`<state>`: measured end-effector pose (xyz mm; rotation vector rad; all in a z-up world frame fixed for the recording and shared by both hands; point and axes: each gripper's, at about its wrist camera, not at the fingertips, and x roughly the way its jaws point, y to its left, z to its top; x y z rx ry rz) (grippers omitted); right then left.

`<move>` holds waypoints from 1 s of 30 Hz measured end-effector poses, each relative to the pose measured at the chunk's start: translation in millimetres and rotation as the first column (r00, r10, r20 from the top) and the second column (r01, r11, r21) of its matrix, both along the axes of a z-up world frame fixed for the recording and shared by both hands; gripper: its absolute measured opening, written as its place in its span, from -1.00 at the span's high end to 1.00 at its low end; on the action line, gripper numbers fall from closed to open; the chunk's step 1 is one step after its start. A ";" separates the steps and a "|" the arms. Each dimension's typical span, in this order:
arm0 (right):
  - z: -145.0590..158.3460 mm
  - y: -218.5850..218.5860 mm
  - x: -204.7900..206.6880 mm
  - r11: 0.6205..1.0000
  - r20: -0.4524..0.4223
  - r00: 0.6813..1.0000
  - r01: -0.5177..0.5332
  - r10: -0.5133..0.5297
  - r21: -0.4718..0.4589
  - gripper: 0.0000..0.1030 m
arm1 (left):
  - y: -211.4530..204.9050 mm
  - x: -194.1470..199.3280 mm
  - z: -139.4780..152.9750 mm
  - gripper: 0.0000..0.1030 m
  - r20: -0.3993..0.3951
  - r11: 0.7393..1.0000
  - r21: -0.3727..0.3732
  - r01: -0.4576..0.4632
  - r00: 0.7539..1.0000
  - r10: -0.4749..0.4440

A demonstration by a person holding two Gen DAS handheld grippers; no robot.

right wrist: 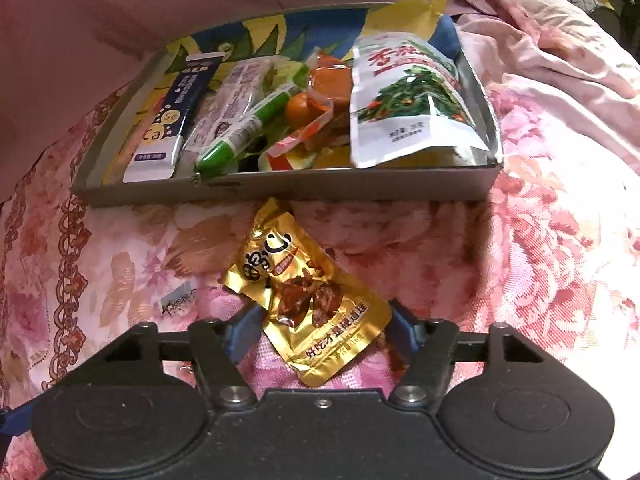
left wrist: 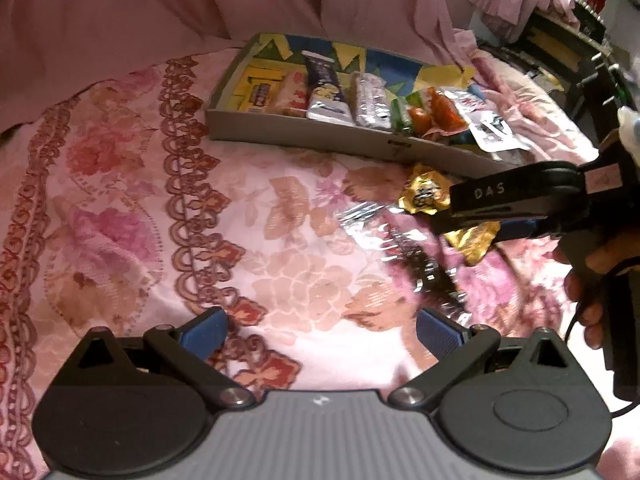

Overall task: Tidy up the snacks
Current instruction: 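Grasp the gold duck-neck pouch with the right gripper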

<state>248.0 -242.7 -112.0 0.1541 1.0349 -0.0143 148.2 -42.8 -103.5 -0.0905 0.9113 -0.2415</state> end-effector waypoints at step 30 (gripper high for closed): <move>1.9 -27.1 0.7 0.987 -0.047 0.996 0.086 -0.081 0.132 -0.25 | -45.3 44.7 -26.1 -0.73 0.010 0.983 -0.129 0.134 0.991 -0.134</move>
